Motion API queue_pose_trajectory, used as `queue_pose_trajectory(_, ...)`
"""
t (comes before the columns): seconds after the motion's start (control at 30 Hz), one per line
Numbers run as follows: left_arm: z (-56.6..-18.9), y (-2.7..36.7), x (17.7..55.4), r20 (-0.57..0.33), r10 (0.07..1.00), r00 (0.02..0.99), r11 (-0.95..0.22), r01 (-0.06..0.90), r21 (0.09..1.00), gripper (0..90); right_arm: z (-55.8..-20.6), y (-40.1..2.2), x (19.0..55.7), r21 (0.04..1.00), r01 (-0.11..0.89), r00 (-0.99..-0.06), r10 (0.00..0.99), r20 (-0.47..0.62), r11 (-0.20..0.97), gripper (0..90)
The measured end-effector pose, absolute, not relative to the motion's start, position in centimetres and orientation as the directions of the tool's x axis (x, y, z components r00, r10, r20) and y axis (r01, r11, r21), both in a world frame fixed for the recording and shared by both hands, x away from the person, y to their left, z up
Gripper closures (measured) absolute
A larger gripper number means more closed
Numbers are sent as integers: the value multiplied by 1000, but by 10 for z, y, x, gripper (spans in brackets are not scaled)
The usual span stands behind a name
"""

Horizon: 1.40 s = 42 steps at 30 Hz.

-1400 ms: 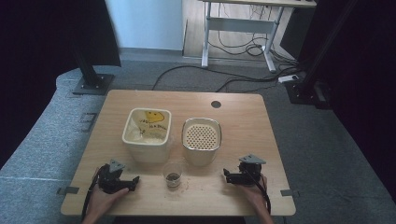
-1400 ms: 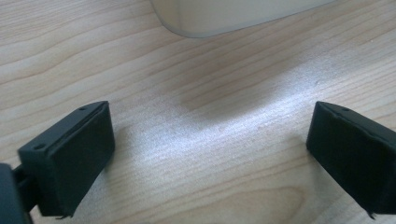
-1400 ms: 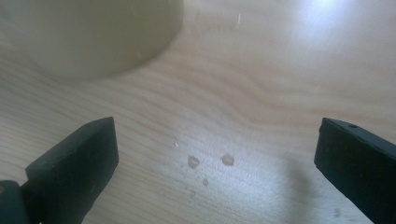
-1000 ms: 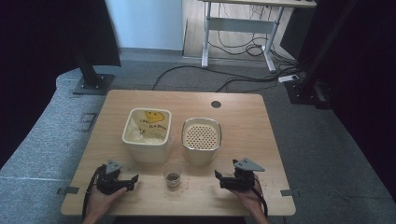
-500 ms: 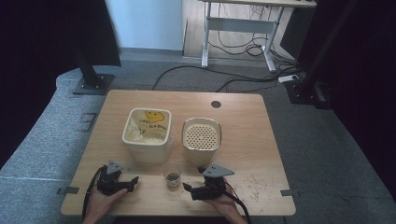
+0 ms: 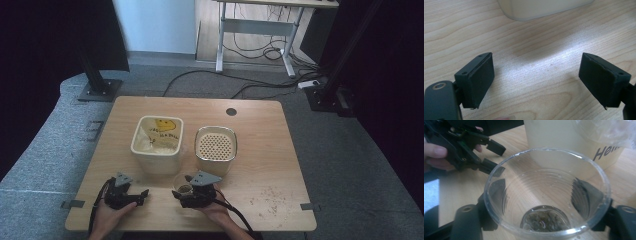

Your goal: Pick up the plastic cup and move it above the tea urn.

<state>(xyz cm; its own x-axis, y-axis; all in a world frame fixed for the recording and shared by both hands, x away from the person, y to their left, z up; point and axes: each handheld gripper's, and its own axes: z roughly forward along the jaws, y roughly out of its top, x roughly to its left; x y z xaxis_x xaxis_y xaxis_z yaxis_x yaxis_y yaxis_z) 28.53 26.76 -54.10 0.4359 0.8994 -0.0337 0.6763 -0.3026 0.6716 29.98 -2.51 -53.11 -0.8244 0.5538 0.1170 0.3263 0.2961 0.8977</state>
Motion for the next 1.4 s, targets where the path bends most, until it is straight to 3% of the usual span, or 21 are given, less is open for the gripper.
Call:
queue_pose_trajectory(0.1, -541, 268, 285, -35, 899, 437, -303, 678, 669, 136, -529, -27, 299, 897, 316, -829, 549, 102, 311, 316)
queue_pose_trajectory(0.67, -542, 270, 286, -44, 896, 443, -305, 683, 663, 141, -452, -135, 285, 969, 229, -713, 694, 101, 95, 353)
queue_pose_trajectory(1.4, -542, 270, 286, -36, 893, 449, -315, 679, 663, 140, -446, -168, 293, 963, 259, -655, 745, 123, 68, 359)
